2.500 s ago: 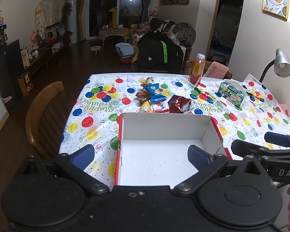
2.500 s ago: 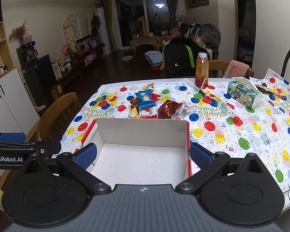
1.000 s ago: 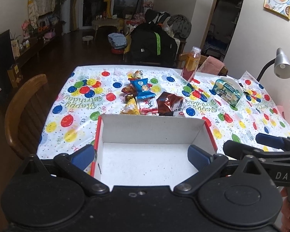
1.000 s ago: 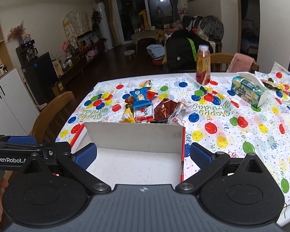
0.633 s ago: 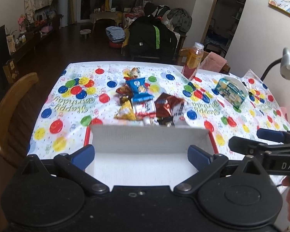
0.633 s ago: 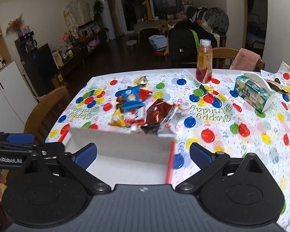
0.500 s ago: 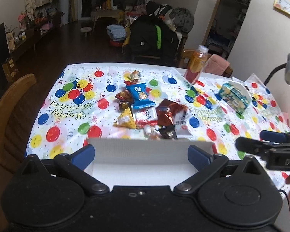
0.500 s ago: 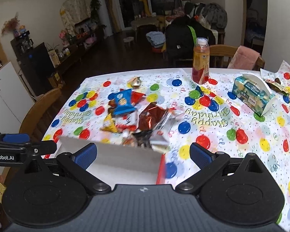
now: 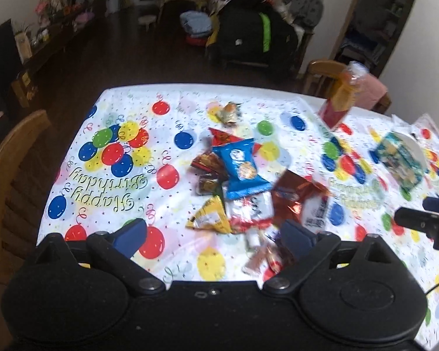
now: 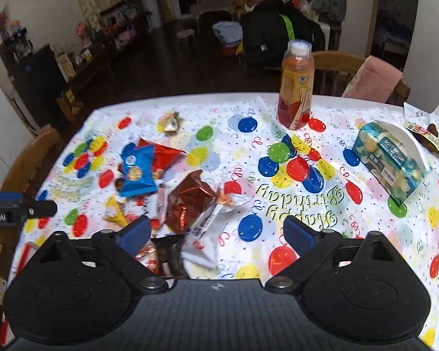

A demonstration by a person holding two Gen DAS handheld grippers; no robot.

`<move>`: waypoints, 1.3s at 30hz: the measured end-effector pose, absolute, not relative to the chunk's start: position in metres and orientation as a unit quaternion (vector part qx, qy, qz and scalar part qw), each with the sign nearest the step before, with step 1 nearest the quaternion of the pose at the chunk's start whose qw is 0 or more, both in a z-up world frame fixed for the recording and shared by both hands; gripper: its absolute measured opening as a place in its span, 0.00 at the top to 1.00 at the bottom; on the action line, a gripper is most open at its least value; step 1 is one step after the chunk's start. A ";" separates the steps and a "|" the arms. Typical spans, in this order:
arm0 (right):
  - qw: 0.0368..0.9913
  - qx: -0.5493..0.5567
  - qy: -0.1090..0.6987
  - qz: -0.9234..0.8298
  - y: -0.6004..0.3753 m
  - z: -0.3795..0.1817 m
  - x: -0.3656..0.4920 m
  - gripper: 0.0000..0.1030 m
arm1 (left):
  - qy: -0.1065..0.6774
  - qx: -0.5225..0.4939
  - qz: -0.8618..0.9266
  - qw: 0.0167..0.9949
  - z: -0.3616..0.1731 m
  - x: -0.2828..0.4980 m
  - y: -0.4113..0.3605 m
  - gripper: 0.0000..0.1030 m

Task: Organize snacks
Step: 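Reach the left tool to the yellow packet while the right tool reaches the white stick packet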

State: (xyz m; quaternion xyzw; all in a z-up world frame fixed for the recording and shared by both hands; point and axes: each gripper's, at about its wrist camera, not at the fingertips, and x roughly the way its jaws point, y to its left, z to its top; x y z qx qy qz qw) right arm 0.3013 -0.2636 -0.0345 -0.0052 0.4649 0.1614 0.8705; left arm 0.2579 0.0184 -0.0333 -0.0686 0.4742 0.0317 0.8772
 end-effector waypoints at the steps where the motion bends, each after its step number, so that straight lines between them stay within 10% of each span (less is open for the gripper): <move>1: 0.867 -0.009 0.471 0.163 -0.262 -0.040 0.308 0.07 | 0.479 -0.069 0.035 0.875 -0.037 0.265 0.019 0.06; 30: 0.793 0.023 0.588 0.158 -0.232 -0.156 0.392 0.54 | 0.596 -0.185 0.102 0.775 -0.163 0.361 0.040 0.31; 39: 0.793 0.036 0.586 0.164 -0.229 -0.157 0.392 0.73 | 0.583 -0.235 0.084 0.773 -0.163 0.358 0.050 0.55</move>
